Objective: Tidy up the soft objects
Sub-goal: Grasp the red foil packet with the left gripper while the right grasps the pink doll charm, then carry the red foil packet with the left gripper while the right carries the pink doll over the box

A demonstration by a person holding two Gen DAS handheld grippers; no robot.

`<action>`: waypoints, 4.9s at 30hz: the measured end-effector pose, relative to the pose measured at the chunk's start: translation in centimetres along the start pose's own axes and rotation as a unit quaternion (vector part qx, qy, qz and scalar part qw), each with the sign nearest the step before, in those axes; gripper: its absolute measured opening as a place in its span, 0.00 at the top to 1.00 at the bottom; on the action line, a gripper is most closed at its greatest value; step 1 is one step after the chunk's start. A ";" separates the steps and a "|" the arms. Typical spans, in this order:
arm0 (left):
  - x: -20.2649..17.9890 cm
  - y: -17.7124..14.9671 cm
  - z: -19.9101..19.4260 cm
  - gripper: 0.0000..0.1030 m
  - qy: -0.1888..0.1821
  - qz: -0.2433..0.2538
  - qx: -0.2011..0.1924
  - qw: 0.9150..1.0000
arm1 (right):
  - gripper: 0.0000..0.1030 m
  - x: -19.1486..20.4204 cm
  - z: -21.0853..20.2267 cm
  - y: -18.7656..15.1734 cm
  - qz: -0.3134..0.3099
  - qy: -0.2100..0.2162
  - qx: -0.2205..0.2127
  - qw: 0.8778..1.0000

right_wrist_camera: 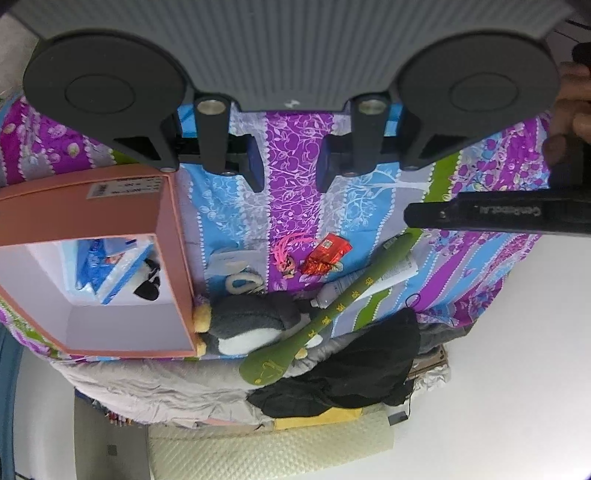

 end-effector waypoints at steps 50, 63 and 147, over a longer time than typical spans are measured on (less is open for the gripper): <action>3.4 10.2 31.4 0.43 0.000 0.019 0.067 0.998 | 0.76 -6.1 28.4 6.7 -0.112 0.012 0.079 0.991; 4.3 10.1 26.0 0.43 0.006 -0.015 0.055 0.998 | 0.77 -4.7 22.9 7.4 -0.086 -0.004 0.063 0.994; -23.9 13.7 12.8 0.43 -0.135 0.134 0.028 0.981 | 0.76 -19.2 -3.3 8.7 0.123 -0.139 -0.042 0.982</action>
Point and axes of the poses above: each gripper's, at about its wrist camera, not at the fingertips, and z roughly the way its jaws point, x to its left, y to its top, the point moved 2 cm from there along z, roughly the way its jaws point, and after that the axes turned 12 degrees about y, right-handed, at the moved point
